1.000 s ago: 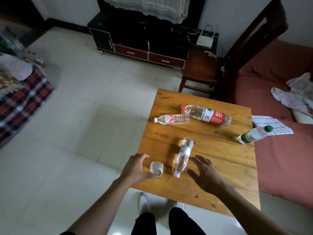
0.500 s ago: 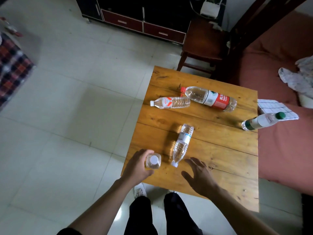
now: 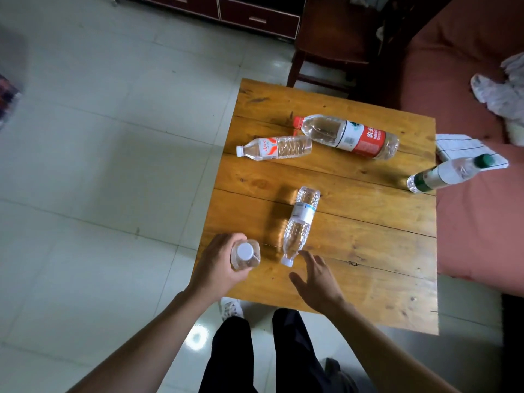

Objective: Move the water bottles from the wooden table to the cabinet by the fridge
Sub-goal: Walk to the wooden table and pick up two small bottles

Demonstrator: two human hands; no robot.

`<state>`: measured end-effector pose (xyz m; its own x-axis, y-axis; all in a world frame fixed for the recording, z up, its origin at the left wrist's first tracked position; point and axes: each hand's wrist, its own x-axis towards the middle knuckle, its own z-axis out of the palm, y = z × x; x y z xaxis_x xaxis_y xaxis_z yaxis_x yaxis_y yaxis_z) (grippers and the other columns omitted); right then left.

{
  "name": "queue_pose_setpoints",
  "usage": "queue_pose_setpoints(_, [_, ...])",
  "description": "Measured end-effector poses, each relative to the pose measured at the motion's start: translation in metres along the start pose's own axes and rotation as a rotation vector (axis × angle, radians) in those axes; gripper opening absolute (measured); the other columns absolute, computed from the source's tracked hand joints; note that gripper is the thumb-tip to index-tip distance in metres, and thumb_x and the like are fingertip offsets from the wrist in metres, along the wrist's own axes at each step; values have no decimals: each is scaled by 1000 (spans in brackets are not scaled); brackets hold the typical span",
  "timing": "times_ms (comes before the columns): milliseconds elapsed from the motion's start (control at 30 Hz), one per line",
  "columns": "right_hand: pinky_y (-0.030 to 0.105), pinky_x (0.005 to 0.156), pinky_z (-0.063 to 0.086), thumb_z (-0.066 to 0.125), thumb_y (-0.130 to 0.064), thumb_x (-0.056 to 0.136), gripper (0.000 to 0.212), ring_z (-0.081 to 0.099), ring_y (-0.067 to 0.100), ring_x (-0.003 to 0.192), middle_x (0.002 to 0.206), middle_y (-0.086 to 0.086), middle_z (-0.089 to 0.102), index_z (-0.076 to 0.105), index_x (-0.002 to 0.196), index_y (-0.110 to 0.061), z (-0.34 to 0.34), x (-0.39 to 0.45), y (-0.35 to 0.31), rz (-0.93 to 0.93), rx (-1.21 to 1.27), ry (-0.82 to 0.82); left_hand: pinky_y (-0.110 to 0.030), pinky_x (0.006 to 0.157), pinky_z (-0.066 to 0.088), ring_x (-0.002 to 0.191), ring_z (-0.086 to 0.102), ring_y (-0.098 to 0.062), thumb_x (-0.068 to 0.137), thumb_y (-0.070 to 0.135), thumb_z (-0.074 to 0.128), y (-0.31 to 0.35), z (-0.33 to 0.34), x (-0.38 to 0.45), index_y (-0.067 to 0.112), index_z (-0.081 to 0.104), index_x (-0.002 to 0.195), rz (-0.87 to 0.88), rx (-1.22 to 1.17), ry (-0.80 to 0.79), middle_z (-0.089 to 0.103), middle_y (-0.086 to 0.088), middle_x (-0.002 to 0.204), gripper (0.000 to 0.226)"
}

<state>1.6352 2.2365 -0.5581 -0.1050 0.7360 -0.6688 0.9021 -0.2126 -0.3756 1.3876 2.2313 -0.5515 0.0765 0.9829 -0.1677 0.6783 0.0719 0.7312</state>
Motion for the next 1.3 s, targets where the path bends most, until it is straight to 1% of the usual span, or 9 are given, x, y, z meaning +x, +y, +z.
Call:
queue_pose_setpoints(167, [46, 102, 47, 59, -42, 92, 64, 45, 31, 130, 147, 10, 44, 31, 148, -26, 8, 0, 7, 8, 36, -15, -35, 75, 57, 96, 59, -15, 59, 24, 93, 7, -5, 21, 21, 58, 114, 22, 16, 55, 59, 9, 105, 65])
queue_pose_setpoints(300, [46, 101, 48, 61, -40, 92, 63, 47, 31, 129, 146, 12, 45, 33, 147, -25, 7, 9, 11, 6, 40, 14, -31, 75, 57, 99, 58, -17, 60, 21, 93, 5, -5, 39, 19, 56, 117, 29, 32, 111, 61, 0, 110, 68])
queue_pose_setpoints(467, [45, 100, 49, 64, -36, 91, 64, 49, 30, 126, 145, 11, 46, 33, 146, -24, 12, 18, 14, 2, 26, 49, -29, 76, 55, 104, 57, -18, 65, 23, 92, 0, -1, 54, 16, 55, 121, -56, 35, 181, 61, -4, 115, 68])
queue_pose_setpoints(767, [46, 103, 47, 62, -43, 92, 82, 42, 32, 132, 147, 13, 40, 13, 156, -32, 31, 37, 7, -15, -106, -162, -38, 79, 61, 111, 57, -18, 68, 25, 91, -5, 2, 52, 19, 54, 125, -74, -2, 211, 61, -3, 121, 69])
queue_pose_setpoints(1000, [43, 106, 44, 66, -42, 89, 79, 44, 33, 133, 147, 15, 41, 24, 155, -28, 44, 52, 4, -16, -77, -159, -38, 80, 61, 110, 59, -17, 67, 27, 91, -6, 0, 55, 17, 56, 126, -59, -23, 195, 62, -2, 121, 69])
queue_pose_setpoints(1100, [39, 99, 50, 73, -37, 84, 75, 53, 29, 124, 142, 13, 49, 37, 149, -28, 43, 53, 3, 0, -79, -93, -38, 81, 61, 112, 58, -17, 67, 28, 91, -9, 0, 55, 19, 55, 127, -60, -26, 181, 62, -1, 123, 71])
queue_pose_setpoints(1200, [35, 89, 55, 76, -25, 79, 59, 63, 26, 109, 132, 10, 60, 55, 133, -23, 31, 52, 2, 3, -81, 20, -38, 83, 61, 112, 58, -16, 67, 26, 91, -9, -1, 56, 19, 54, 128, -65, -35, 179, 61, 0, 123, 71])
queue_pose_setpoints(1233, [35, 87, 56, 76, -23, 79, 56, 64, 26, 108, 132, 11, 60, 56, 131, -22, 26, 51, 0, 4, -92, 41, -38, 83, 61, 112, 58, -15, 68, 26, 91, -9, -1, 56, 19, 54, 128, -66, -33, 178, 61, 0, 123, 71])
queue_pose_setpoints(1300, [36, 86, 56, 76, -26, 80, 66, 63, 30, 110, 136, 14, 55, 47, 140, -24, 20, 52, -3, -1, -139, 9, -38, 84, 60, 113, 57, -15, 68, 26, 91, -7, -2, 56, 20, 53, 128, -70, -26, 175, 61, 0, 124, 72])
